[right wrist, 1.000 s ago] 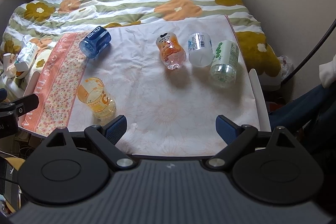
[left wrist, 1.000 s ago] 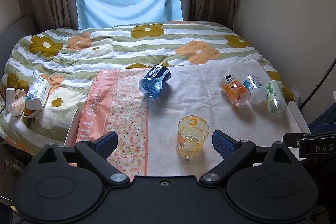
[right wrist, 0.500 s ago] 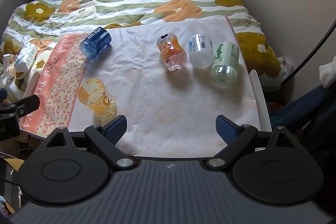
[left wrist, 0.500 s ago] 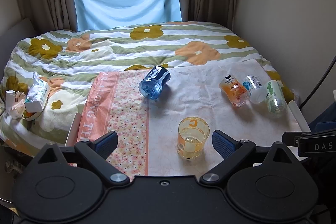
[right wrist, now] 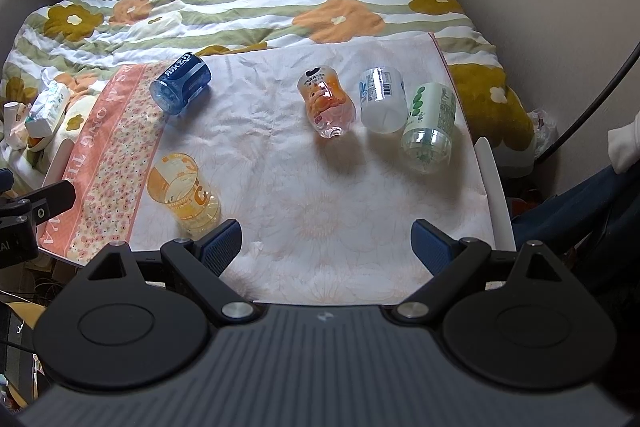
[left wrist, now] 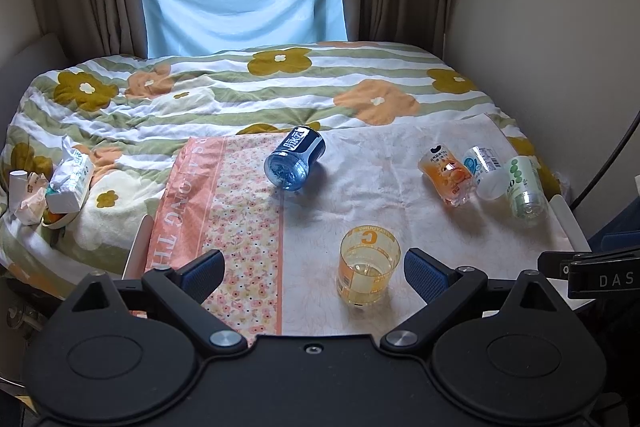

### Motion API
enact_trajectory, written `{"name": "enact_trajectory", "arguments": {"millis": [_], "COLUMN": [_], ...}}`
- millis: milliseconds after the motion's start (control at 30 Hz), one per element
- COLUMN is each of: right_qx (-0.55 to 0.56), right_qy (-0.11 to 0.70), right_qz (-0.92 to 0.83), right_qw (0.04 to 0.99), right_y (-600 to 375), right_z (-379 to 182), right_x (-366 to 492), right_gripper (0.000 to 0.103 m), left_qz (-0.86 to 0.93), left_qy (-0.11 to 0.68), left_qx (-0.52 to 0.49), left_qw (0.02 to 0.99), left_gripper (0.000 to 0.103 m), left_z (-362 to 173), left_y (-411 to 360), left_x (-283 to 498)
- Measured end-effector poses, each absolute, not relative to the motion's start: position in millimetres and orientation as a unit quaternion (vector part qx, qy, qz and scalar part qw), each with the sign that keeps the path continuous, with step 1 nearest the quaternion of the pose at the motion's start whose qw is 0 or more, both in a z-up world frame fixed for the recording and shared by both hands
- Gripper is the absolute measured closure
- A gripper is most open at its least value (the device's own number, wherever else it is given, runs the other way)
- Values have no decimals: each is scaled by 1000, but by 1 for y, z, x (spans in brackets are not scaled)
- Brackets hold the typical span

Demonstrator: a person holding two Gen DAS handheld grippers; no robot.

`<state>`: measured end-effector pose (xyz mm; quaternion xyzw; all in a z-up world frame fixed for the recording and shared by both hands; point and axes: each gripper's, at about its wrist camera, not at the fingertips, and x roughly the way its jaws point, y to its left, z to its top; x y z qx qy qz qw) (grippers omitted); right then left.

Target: Flip cup upright

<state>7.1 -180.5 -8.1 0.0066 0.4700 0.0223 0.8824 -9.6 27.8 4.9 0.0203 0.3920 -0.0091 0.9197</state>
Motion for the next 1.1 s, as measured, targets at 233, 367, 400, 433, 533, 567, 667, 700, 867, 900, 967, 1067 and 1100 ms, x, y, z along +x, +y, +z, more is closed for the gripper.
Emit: {"name": "enact_trajectory", "arguments": {"millis": [233,367,400,433,533,567,667,700,867,900,967,1067,1100], "right_qx": [8,7,7,7,7,7,7,7,6,7,7,6,6], "right_qy": [470,470,470,470,470,470,470,470,470,470,470,470,470], "right_qz": [22,22,22,22,22,22,22,22,22,22,22,22,22], "right_qw": [882,882,882,882,882,882,882,883,883,882,883,883,883], "right_y": [-180,-180,-180,-180,-180,-180,-180,-180,-180,-180,-180,-180,-180], "right_z": [-8,-8,-8,-8,-8,-8,-8,-8,-8,-8,-8,-8,-8], "right_x": [8,8,8,8,8,8,8,8,8,8,8,8,8], "right_gripper": [0,0,0,0,0,0,0,0,0,0,0,0,0], "left_qz": [-9,-9,-9,-9,-10,-10,-7,-6,-4,-5,-8,-11,-10], "left_qy": [392,392,392,392,392,392,392,392,397,397,395,393,395], "left_qx": [21,21,20,20,20,19,16,15,10,10,11,10,10], "left_qw": [920,920,920,920,920,920,920,920,918,918,918,919,919], "left_gripper": [4,4,4,4,4,4,4,4,4,4,4,4,4], "left_z": [5,4,4,4,4,3,1,0,-2,-2,-2,-2,-2], "left_y": [28,28,28,28,28,28,27,27,29,30,30,29,29], "left_x": [-8,-6,-6,-6,-6,-6,-5,-5,-4,-4,-5,-5,-5]}}
